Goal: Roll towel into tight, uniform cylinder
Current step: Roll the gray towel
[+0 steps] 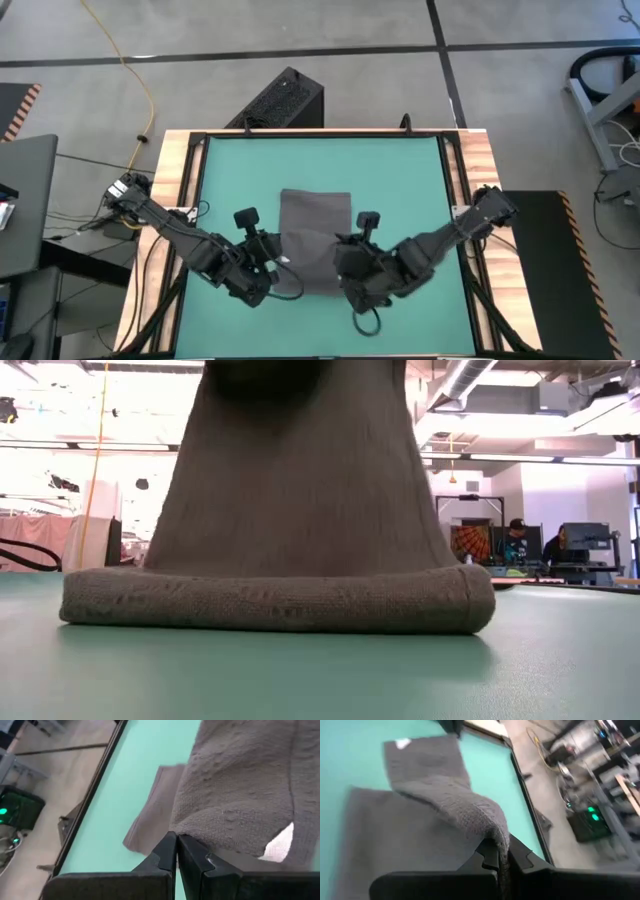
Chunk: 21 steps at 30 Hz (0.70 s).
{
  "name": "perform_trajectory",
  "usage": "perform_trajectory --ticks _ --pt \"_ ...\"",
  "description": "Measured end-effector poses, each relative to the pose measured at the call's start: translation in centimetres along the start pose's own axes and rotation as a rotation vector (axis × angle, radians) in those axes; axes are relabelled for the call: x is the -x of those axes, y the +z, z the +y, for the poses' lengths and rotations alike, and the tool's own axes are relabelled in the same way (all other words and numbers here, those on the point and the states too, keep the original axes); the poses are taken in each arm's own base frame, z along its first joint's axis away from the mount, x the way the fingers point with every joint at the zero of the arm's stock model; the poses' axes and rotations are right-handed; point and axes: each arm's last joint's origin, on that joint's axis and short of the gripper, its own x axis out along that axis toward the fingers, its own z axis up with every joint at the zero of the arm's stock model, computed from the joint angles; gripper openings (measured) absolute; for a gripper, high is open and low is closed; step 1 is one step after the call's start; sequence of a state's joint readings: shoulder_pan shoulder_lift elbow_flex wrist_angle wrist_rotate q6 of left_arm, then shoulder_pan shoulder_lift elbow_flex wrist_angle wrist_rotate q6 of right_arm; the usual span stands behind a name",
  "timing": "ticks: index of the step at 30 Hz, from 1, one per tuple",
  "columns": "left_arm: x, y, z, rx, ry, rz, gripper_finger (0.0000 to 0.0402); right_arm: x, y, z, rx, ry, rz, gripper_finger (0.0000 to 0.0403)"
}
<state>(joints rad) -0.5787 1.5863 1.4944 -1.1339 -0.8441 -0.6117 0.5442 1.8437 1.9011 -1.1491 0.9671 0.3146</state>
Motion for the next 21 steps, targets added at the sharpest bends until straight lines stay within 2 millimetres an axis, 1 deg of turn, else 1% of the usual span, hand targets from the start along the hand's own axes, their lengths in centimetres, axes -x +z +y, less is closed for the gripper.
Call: perform_trajectory --ticks 5,8,12,14,17,19,21 --pt "-1.6 -0.6 0.2 -0.011 0.025 0.041 0.0000 -3.0 -1.2 0.4 0.009 0.018 0.090 0.0019" --pt "-2.5 -0.9 0.4 -0.026 0.042 0.061 0.0000 -3.9 -1.7 0.4 0.022 0.002 0.116 0.0019" --pt "-4.6 -1.6 0.6 -0.020 0.044 0.094 0.0000 -5.1 -1.9 0.2 -0.005 0.010 0.131 0.0019" --pt "-5.4 -1.8 0.3 -0.022 0.001 0.102 0.0000 -5.2 -2.0 0.4 -0.013 0.042 0.137 0.0019" --pt "-5.7 -1.6 0.1 -0.009 -0.043 0.097 0.0000 -4.5 -1.9 1.1 -0.025 0.092 0.126 0.0019" --pt "-5.2 -1.1 0.0 0.004 -0.057 0.078 0.0000 -3.5 -1.8 1.5 -0.025 0.112 0.114 0.0019" --pt "-4.2 -0.3 -0.1 0.025 -0.083 0.052 0.0000 -2.4 -1.6 2.0 -0.022 0.136 0.089 0.0019"
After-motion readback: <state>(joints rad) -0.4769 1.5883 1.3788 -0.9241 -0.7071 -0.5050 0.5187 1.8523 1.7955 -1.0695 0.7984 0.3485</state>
